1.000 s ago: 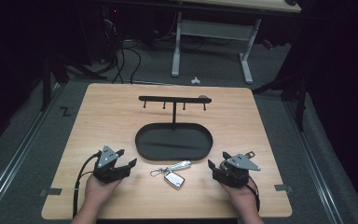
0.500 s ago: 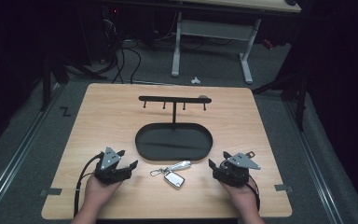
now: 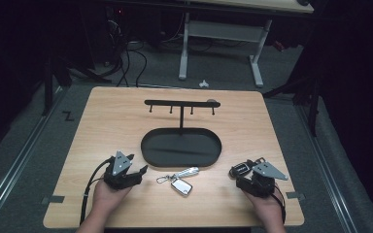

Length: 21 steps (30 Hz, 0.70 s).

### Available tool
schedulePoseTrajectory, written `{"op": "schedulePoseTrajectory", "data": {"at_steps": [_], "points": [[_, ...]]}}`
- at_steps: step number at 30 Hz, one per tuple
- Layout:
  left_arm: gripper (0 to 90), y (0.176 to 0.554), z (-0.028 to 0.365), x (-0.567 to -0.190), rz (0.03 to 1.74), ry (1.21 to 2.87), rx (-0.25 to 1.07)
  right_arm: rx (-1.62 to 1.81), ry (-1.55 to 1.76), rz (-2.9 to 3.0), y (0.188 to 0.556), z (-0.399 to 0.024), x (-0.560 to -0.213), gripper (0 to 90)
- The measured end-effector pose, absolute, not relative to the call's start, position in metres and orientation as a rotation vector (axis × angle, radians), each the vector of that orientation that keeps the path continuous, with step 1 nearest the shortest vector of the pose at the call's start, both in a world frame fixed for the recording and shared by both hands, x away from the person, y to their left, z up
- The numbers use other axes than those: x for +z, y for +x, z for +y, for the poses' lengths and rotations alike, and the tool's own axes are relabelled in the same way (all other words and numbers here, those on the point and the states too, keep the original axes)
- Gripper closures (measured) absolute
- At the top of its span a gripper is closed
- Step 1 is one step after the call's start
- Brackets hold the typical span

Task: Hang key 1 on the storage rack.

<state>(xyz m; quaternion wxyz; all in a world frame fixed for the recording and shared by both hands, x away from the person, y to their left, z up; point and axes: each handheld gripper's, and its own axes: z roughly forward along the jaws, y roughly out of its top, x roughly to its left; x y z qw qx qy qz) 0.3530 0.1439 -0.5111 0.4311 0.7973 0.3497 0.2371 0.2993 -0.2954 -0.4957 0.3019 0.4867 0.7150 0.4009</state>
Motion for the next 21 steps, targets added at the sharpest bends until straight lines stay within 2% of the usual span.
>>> {"op": "schedulePoseTrajectory", "data": {"at_steps": [21], "points": [[32.7,0.355,0.149,-0.508,0.860,1.964,0.572,0.920,1.395,1.996,0.300,-0.311,-0.494,31.7]]}}
